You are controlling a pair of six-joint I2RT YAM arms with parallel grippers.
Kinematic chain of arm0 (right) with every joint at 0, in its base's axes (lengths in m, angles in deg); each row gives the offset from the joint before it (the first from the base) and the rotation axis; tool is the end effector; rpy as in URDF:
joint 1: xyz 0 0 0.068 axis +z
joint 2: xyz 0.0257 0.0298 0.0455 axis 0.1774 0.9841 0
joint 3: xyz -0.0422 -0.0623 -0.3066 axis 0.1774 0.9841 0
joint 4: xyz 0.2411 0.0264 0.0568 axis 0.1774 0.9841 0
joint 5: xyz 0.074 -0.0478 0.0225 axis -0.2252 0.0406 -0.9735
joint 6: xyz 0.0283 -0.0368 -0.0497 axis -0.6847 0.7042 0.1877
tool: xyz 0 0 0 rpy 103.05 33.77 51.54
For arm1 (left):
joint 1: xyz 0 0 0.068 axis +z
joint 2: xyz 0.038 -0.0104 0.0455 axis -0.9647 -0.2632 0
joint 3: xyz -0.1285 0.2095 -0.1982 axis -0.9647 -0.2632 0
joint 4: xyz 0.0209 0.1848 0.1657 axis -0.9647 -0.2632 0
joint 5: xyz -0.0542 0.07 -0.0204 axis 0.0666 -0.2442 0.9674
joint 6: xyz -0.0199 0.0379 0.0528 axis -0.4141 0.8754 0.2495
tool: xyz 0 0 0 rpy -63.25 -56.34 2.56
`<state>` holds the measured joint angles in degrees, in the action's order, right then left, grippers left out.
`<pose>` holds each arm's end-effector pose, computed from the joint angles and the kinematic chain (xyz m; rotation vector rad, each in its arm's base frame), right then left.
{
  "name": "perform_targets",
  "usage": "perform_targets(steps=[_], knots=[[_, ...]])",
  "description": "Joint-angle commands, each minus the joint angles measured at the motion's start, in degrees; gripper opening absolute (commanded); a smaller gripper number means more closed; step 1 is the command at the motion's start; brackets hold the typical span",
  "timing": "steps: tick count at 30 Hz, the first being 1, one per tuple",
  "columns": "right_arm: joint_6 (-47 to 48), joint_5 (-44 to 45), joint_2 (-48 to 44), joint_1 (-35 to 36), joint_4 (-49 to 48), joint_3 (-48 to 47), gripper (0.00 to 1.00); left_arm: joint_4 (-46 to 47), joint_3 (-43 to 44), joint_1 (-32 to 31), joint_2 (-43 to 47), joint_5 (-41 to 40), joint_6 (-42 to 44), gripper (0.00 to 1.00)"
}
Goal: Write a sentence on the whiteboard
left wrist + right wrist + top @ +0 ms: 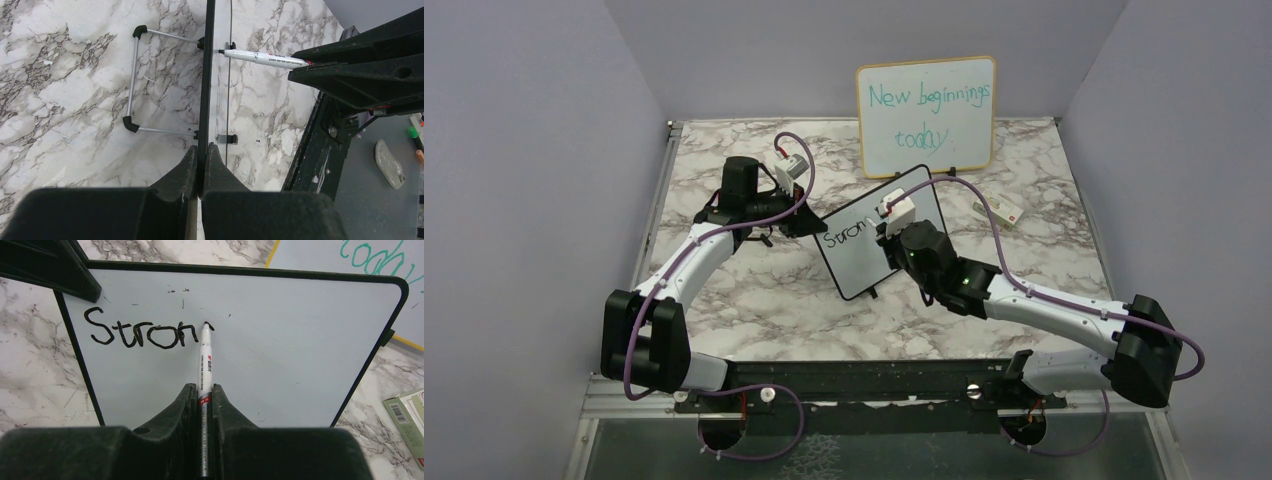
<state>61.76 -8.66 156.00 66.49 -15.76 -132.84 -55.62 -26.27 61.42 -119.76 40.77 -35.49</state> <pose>0.1725 0.2149 0.3234 -0.5957 1.8040 0.2440 0.2711 -0.1074 0.3114 0.6977 2.0290 -1.1182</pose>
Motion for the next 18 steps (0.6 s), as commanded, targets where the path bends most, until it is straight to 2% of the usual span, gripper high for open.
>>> perform_targets(steps=[1,18], knots=[[-0.03,-2.03,0.03,-0.17,-0.03,-0.81,0.0,-6.49,-1.94,-1.44,-2.72,-6.81,4.49,0.0],[-1.09,-2.24,-0.93,-0.11,3.25,0.62,0.01,-6.58,-1.94,-1.44,-2.94,-6.82,4.51,0.0]])
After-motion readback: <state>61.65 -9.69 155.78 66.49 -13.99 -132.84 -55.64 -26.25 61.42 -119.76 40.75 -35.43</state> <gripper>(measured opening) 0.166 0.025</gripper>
